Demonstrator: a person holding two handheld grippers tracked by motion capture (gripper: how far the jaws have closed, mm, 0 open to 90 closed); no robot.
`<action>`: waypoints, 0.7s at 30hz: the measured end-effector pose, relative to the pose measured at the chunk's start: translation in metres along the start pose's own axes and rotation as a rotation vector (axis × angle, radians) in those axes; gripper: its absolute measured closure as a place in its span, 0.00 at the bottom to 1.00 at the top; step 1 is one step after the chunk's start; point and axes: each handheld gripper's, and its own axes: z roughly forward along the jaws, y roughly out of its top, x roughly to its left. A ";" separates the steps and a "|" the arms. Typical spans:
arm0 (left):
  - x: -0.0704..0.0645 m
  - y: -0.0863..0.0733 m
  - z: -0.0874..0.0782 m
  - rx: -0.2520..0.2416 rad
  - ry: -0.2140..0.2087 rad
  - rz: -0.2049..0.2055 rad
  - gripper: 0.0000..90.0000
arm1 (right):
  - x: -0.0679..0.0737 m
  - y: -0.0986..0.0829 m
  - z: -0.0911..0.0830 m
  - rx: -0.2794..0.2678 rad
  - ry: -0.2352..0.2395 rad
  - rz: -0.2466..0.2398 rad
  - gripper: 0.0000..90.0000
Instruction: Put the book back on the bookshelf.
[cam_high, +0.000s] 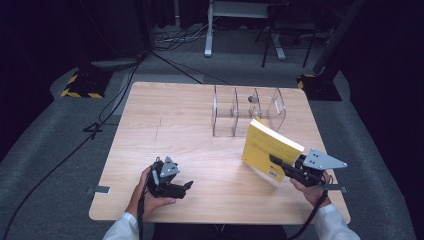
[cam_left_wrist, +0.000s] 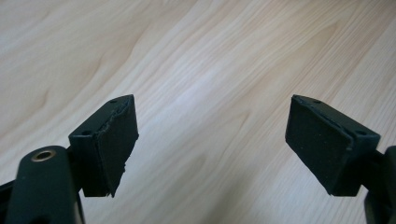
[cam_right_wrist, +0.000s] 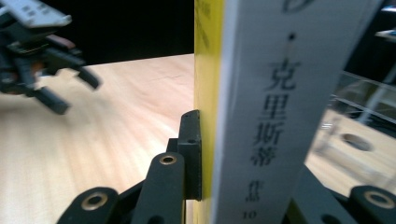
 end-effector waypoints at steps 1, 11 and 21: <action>0.003 -0.004 -0.001 0.010 0.014 -0.023 0.20 | -0.002 0.000 -0.003 -0.002 -0.017 0.001 0.84; 0.018 -0.024 -0.004 0.060 0.110 -0.077 0.19 | -0.023 0.006 -0.018 -0.018 -0.162 0.029 0.84; 0.026 -0.034 0.005 0.083 0.113 -0.146 0.19 | -0.040 0.023 -0.011 -0.037 -0.273 0.052 0.84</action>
